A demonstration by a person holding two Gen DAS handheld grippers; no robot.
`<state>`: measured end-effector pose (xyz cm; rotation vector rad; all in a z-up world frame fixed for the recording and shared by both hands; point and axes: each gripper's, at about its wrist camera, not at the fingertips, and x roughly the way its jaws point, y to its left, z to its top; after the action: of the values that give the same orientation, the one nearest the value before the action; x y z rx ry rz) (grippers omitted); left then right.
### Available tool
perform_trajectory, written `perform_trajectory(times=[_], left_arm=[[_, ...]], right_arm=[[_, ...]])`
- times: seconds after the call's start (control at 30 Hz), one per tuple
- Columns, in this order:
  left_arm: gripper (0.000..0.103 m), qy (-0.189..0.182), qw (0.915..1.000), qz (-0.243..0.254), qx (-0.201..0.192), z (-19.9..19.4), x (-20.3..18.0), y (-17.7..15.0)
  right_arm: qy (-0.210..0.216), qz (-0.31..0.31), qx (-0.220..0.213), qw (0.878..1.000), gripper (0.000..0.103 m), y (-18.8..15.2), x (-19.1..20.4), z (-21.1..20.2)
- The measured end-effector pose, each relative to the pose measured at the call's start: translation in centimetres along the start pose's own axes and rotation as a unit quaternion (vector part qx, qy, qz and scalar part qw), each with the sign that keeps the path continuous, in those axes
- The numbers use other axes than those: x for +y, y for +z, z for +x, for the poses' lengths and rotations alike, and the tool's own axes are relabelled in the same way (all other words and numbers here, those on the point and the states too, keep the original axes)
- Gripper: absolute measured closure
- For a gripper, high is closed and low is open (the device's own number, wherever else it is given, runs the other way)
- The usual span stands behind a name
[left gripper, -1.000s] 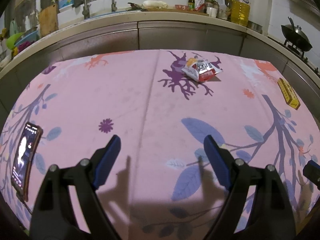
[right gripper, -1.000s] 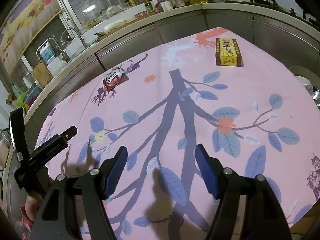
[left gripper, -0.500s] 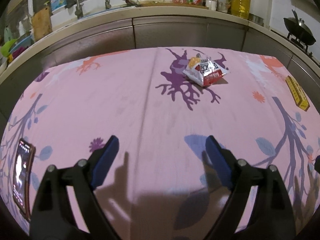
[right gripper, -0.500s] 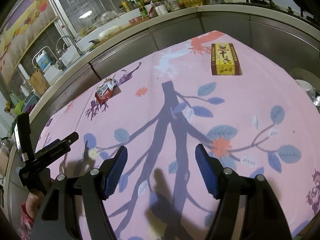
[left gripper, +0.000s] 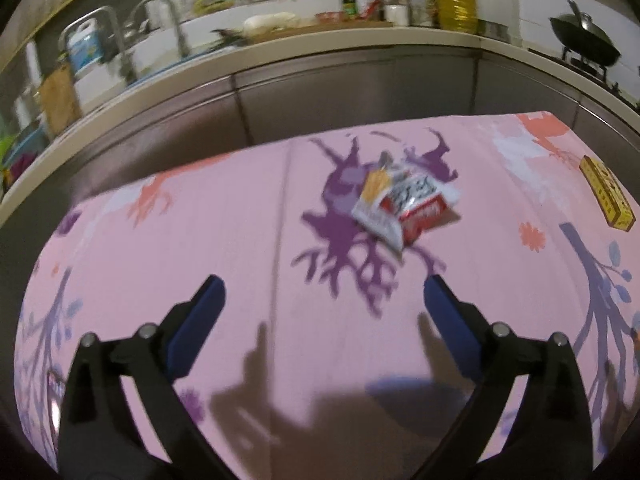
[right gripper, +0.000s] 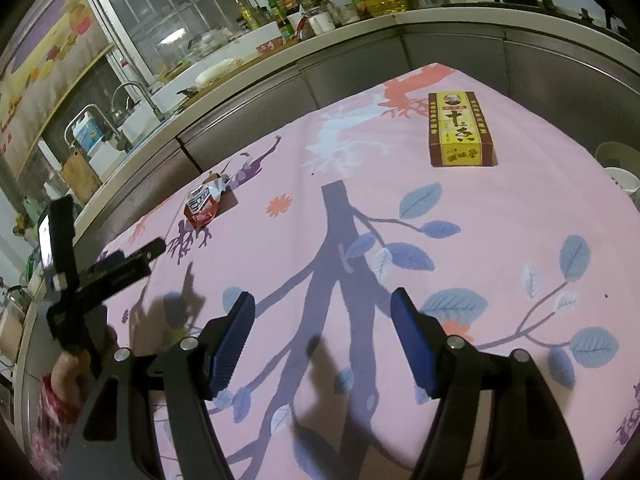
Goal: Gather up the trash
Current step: 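Grasp the snack packet with the left tool while the right grasps the yellow spice box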
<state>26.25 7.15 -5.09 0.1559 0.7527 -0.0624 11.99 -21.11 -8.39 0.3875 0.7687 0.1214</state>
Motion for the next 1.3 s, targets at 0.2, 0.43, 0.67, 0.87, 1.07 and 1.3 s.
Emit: perform_trajectory(times=[0.2,0.43,0.67,0.87,1.07,1.3], left_arm=[[0.007,-0.048,0.9987,0.013,0.013,3.8,-0.7,3.9],[0.007,-0.089,0.9945,0.039,0.038,8.0,-2.6,6.5],[0.030,-0.102,0.9923,0.050,0.050,8.6,-4.2,5.9],[0.064,-0.094,0.9934,0.039,0.053,7.0,-4.5,4.0],[0.067,-0.095,0.9937,0.026,0.053,3.5,-4.7,0.6],[0.070,-0.122,0.9904,-0.011,0.064,-1.4,-4.0,-4.6]], right_arm=[[-0.017,0.017,-0.028,0.999,0.035,2.4,-2.3,-0.3],[-0.055,0.062,-0.090,0.992,0.034,10.1,-8.8,0.8],[-0.042,0.128,-0.037,0.990,0.030,14.9,-13.2,6.9],[-0.063,0.045,-0.008,0.997,0.038,14.2,-10.2,9.5],[-0.010,-0.065,0.028,0.997,0.042,9.0,-3.2,9.3],[0.060,-0.106,0.059,0.991,0.042,1.3,1.9,6.2]])
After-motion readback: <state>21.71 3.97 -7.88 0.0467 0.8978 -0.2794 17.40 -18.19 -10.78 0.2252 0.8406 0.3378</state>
